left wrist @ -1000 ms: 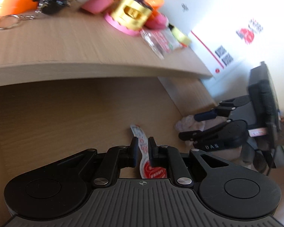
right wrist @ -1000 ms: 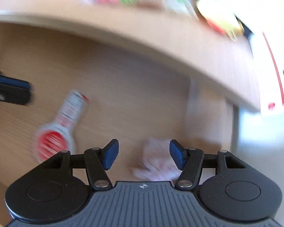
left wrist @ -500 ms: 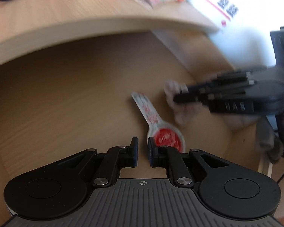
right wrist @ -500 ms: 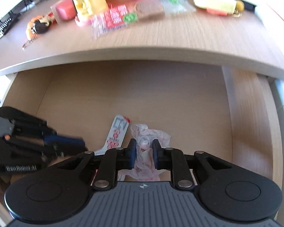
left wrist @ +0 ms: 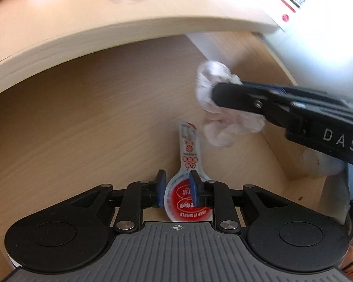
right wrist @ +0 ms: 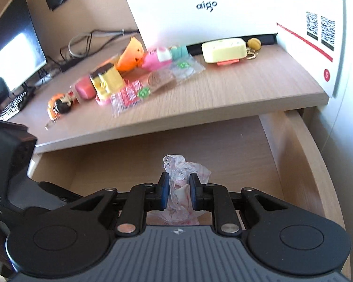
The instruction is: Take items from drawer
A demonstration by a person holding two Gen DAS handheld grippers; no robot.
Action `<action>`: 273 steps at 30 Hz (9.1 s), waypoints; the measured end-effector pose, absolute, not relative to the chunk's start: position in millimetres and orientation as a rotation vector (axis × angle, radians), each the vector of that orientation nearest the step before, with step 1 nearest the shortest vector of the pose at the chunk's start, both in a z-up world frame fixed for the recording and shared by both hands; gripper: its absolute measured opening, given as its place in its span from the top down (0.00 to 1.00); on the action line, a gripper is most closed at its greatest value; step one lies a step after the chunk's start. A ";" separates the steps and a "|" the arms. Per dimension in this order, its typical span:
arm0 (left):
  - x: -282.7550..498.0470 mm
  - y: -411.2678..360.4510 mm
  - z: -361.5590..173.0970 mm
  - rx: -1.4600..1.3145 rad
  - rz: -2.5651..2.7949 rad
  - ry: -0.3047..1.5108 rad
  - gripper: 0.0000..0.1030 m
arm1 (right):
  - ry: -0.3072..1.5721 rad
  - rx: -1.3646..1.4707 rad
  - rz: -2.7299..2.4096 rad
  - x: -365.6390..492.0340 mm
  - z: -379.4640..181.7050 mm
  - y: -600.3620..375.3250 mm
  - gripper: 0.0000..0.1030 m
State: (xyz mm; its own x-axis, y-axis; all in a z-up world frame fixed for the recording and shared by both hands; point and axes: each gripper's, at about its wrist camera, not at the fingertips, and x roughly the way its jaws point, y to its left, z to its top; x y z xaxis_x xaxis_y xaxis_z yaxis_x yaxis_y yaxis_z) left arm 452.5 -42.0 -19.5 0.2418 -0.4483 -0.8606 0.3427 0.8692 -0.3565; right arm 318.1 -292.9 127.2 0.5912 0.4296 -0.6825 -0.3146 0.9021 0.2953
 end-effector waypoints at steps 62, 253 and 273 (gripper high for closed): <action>401.7 1.7 8.0 0.197 -0.591 1.084 0.72 | 0.794 0.203 0.435 337.2 78.4 -226.9 0.82; -13.1 -38.8 -8.5 -0.071 -0.068 0.560 0.71 | 0.455 0.010 0.099 -11.4 -23.9 -192.6 0.19; 20.3 -15.9 -11.8 -0.129 0.004 0.442 0.73 | 0.354 -0.007 0.029 42.3 -19.7 -187.9 0.19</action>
